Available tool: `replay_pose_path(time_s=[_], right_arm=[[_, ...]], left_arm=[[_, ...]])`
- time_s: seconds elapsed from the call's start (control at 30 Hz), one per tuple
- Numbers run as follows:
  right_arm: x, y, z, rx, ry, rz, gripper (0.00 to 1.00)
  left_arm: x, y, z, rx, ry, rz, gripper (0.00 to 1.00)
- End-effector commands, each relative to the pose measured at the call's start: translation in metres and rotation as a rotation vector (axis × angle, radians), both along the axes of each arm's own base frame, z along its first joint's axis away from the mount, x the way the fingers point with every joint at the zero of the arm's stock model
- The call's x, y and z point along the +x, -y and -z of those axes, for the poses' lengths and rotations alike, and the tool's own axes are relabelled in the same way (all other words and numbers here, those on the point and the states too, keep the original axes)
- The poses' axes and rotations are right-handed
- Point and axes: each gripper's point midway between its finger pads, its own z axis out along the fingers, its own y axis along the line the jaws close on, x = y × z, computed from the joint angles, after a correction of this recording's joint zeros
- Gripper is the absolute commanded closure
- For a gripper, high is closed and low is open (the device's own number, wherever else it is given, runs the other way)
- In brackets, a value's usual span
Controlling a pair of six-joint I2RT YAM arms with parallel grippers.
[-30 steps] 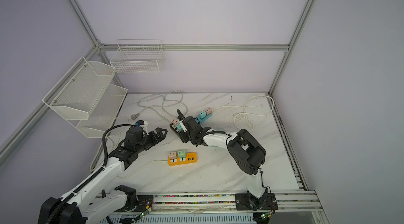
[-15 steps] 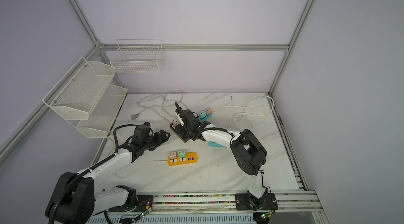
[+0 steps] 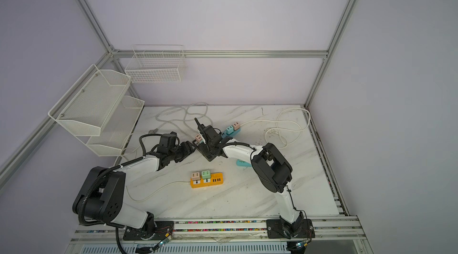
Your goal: Pull the plug off the socket
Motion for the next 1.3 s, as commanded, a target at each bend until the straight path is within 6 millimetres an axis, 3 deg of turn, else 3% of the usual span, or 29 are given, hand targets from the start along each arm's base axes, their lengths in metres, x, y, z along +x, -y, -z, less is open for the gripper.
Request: replay_pose_path(time_s=[0.0, 0.47, 1.03, 1.27], right_arm=[[0.003, -0.004, 0.006, -0.029, 0.006, -0.01, 0.4], [0.007, -0.012, 0.011, -0.041, 0.022, -0.052, 0.49], [0.003, -0.013, 0.025, -0.071, -0.002, -0.084, 0.57], [0.0, -0.013, 0.02, -0.058, 0.004, -0.099, 0.63]], left_arm=[[0.034, 0.006, -0.036, -0.032, 0.112, 0.008, 0.37], [0.048, 0.005, -0.02, -0.03, 0.087, -0.006, 0.46], [0.048, 0.024, -0.003, -0.059, 0.053, 0.057, 0.55], [0.042, 0.023, 0.013, -0.051, 0.009, 0.047, 0.58]])
